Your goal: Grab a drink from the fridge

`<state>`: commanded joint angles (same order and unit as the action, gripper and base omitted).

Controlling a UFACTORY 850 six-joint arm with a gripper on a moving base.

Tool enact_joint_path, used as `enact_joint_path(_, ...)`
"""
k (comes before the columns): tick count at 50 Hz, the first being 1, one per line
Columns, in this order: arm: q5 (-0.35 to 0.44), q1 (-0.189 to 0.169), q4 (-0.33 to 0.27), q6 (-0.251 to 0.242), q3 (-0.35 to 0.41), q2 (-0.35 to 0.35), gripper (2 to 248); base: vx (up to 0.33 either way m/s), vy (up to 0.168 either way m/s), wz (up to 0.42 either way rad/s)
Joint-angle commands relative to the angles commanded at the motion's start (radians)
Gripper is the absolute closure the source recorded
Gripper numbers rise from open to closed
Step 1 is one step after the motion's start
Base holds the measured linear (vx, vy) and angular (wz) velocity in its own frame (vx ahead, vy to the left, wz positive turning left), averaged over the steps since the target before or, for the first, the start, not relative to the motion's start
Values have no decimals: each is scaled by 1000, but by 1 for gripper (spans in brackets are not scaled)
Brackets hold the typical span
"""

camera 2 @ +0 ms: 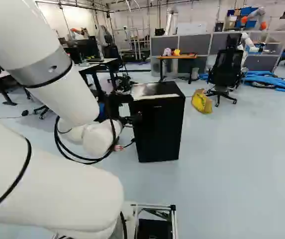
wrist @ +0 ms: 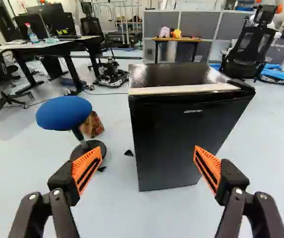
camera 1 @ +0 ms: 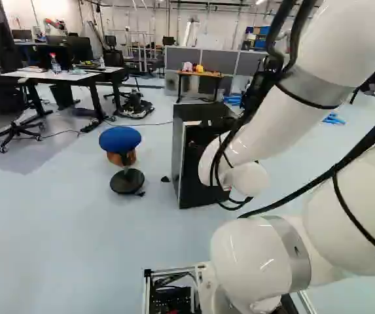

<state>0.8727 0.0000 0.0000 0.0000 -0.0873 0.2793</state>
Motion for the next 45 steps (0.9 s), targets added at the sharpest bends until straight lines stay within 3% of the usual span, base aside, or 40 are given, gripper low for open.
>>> enact_joint_path(45, 0, 0, 0, 0, 0, 0, 3, 0, 0, -1)
